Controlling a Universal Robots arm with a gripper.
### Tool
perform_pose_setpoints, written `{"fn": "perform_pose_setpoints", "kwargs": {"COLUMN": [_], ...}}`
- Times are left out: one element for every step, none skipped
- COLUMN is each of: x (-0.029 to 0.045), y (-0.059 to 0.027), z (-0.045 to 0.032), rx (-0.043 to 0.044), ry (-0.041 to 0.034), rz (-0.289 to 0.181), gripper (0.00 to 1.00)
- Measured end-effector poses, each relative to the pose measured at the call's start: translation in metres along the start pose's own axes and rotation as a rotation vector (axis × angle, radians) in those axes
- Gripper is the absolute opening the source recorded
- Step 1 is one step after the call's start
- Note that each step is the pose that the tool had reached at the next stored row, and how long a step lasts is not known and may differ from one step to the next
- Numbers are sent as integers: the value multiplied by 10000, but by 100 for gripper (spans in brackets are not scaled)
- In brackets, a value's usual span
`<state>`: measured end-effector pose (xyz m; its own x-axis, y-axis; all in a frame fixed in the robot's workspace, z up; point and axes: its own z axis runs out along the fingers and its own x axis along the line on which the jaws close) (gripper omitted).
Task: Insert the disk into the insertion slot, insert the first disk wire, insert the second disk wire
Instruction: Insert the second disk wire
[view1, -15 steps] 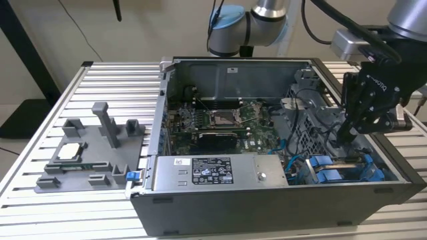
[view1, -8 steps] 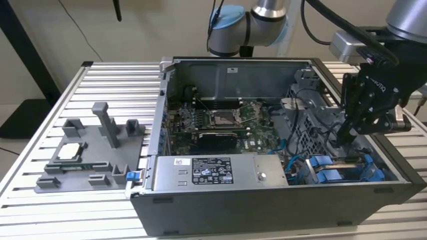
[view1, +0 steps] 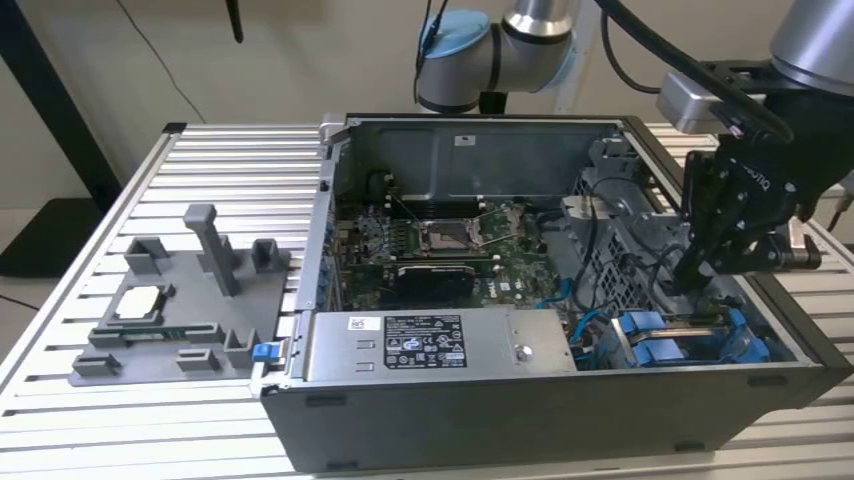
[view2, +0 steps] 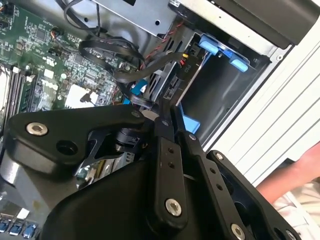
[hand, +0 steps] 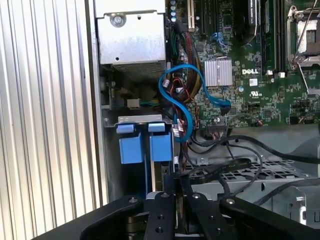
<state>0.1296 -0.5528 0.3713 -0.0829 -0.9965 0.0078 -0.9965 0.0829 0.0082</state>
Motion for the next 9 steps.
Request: {"fn": "perform_pose_setpoints", "kwargs": {"x": [3,8,11,11,13,15,16,16,16], "y": [0,0,0,0,0,0,0,0,0], "z": [4,6,6,5,5,6,6,6,6], "rx": [16,22,22,22,23,22,23,23,23], "ry": [-29,-45,-48,-48,-47,-48,-49,-49,-48], "rz": [0,0,0,-1,0,0,0,0,1], "gripper": [0,0,0,0,0,0,0,0,0]}}
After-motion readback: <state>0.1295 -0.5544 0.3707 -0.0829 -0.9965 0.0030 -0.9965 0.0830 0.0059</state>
